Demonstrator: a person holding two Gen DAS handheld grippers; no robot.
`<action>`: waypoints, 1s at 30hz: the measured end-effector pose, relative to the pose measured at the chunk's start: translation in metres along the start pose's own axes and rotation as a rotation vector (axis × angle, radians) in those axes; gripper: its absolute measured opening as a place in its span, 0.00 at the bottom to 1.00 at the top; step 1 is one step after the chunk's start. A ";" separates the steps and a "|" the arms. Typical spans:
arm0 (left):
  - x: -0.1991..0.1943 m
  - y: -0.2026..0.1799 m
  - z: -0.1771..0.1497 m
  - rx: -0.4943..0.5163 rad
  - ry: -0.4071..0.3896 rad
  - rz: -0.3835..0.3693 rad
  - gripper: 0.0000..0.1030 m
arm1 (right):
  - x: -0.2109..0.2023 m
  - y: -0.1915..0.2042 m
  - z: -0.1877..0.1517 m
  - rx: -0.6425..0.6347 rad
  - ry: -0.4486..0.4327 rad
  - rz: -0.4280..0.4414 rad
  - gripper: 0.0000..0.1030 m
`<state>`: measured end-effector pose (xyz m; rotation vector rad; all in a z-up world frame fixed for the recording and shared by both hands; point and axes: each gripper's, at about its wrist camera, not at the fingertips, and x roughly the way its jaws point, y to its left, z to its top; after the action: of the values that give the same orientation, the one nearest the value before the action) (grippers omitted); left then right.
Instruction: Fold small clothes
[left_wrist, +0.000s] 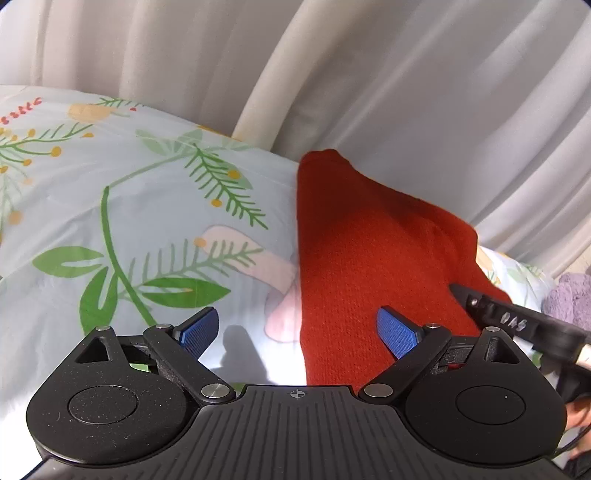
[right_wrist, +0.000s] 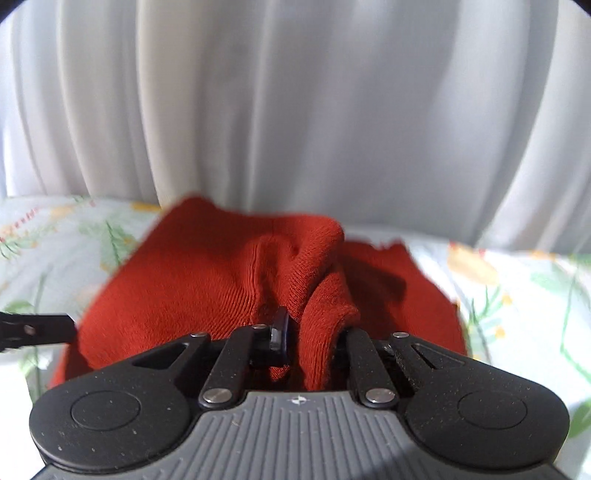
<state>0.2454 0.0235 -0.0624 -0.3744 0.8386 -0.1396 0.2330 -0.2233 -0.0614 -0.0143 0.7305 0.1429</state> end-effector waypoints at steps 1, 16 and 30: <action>-0.001 0.001 0.000 -0.001 -0.001 0.005 0.93 | -0.004 -0.004 0.000 0.027 -0.006 0.030 0.14; -0.011 0.004 -0.002 -0.002 -0.012 0.057 0.94 | 0.008 -0.033 0.019 0.252 -0.074 0.180 0.11; -0.008 0.007 -0.003 -0.093 -0.008 -0.020 0.94 | 0.019 -0.061 0.011 0.498 0.064 0.402 0.52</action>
<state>0.2376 0.0314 -0.0612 -0.4701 0.8358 -0.1175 0.2625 -0.2809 -0.0680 0.6078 0.8109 0.3412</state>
